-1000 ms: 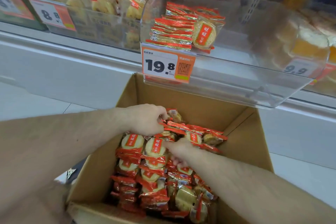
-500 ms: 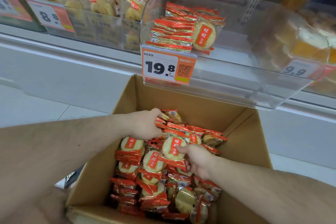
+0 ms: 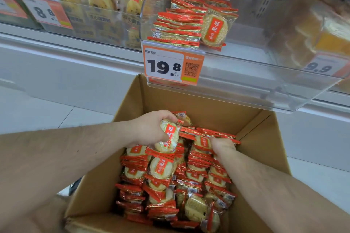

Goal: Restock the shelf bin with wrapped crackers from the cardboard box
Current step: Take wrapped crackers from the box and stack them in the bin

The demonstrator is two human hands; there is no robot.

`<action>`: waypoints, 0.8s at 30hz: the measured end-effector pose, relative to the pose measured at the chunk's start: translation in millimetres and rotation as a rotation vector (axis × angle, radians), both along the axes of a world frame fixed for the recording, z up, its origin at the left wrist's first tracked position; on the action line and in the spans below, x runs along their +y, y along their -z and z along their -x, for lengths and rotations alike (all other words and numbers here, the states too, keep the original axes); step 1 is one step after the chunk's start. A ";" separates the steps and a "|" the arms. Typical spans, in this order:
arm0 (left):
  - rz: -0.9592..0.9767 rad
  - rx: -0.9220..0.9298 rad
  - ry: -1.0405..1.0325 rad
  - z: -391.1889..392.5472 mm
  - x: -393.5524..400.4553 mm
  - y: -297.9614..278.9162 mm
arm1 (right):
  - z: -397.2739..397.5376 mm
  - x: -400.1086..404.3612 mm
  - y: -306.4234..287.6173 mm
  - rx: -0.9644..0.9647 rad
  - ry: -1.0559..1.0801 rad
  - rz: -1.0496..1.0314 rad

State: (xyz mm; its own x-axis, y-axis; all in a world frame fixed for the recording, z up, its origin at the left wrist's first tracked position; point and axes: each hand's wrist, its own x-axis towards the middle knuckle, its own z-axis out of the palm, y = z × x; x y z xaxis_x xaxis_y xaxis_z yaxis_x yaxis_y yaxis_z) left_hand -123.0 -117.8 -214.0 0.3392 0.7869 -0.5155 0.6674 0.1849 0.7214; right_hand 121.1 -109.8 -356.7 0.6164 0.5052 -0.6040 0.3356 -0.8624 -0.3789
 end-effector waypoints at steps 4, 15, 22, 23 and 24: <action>0.024 -0.011 -0.014 -0.5 1.5 2.0 | 7.5 -4.3 14.9 0.083 -0.077 0.059; 0.099 -0.078 -0.042 -9.1 -0.4 -20.2 | -4.2 -54.3 -76.1 0.243 -0.032 0.000; 0.142 -0.205 -0.022 -12.8 -18.2 -46.1 | 12.4 -105.6 -168.4 0.526 -0.251 -0.307; 0.158 -0.267 -0.021 -14.2 -22.3 -50.1 | 17.9 -108.2 -177.4 0.535 -0.287 -0.348; 0.162 -0.332 -0.018 -16.4 -26.7 -54.9 | 23.9 -109.8 -185.9 0.536 -0.321 -0.383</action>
